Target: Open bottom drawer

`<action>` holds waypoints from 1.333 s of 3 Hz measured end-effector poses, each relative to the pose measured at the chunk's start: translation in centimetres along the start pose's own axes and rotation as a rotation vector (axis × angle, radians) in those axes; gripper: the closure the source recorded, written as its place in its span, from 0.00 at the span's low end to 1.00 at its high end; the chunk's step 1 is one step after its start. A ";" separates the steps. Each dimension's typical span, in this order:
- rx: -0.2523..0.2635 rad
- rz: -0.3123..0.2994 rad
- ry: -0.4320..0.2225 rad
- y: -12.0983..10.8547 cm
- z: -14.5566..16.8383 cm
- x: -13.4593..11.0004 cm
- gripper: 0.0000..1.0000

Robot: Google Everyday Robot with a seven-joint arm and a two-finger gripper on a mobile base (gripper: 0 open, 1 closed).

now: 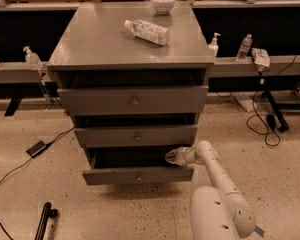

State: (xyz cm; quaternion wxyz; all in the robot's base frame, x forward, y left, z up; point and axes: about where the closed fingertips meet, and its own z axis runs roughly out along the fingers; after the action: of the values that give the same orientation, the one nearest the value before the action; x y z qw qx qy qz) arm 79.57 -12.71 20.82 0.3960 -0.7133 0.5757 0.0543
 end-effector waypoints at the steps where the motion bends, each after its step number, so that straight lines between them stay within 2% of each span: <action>1: -0.010 0.033 0.002 0.9 0.5 0.9 1.00; 2: -0.016 0.047 0.001 1.4 0.8 1.2 1.00; 3: -0.056 0.065 0.007 3.2 1.0 1.7 1.00; 4: -0.057 0.066 0.007 3.1 0.9 1.6 1.00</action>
Offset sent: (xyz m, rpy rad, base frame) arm 0.0193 -0.0230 -0.0337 0.0162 0.0537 -0.0362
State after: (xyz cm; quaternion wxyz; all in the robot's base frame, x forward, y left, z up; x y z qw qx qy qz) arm 77.78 -13.52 17.83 0.3715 -0.7051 0.5985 0.0811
